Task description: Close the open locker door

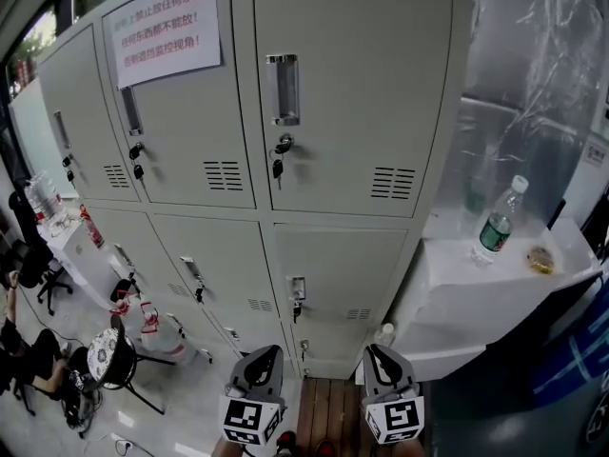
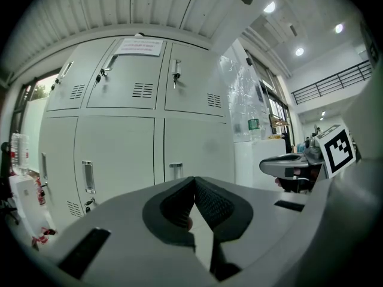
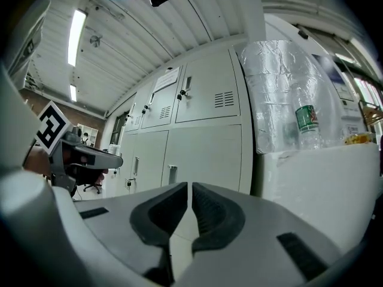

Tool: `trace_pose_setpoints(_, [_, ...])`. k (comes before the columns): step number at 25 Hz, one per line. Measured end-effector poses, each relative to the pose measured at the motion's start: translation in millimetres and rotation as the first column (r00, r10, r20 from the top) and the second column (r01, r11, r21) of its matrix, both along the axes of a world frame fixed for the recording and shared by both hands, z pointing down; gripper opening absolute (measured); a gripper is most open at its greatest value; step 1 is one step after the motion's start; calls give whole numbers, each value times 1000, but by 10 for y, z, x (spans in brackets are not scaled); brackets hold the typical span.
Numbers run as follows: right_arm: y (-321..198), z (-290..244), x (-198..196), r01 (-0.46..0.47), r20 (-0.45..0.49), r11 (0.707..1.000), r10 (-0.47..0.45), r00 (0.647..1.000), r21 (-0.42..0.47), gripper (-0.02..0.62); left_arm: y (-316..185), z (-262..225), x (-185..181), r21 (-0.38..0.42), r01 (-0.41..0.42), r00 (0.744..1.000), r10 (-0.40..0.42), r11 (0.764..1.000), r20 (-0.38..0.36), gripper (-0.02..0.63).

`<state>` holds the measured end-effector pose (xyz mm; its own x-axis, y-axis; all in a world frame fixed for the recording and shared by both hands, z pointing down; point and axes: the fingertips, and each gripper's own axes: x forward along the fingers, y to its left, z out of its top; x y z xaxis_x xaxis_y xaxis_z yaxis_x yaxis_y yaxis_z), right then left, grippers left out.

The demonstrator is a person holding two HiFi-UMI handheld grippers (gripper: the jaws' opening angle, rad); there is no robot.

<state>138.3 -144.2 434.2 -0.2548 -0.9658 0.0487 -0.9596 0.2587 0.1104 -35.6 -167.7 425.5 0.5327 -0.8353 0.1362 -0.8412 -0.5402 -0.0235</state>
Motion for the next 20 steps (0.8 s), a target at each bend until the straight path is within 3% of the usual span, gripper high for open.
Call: trace_pose_setpoints(20, [379, 32, 127, -14, 33, 1000, 14, 999, -4, 25, 360, -19, 116, 8, -11, 1000, 11, 1000, 10, 21])
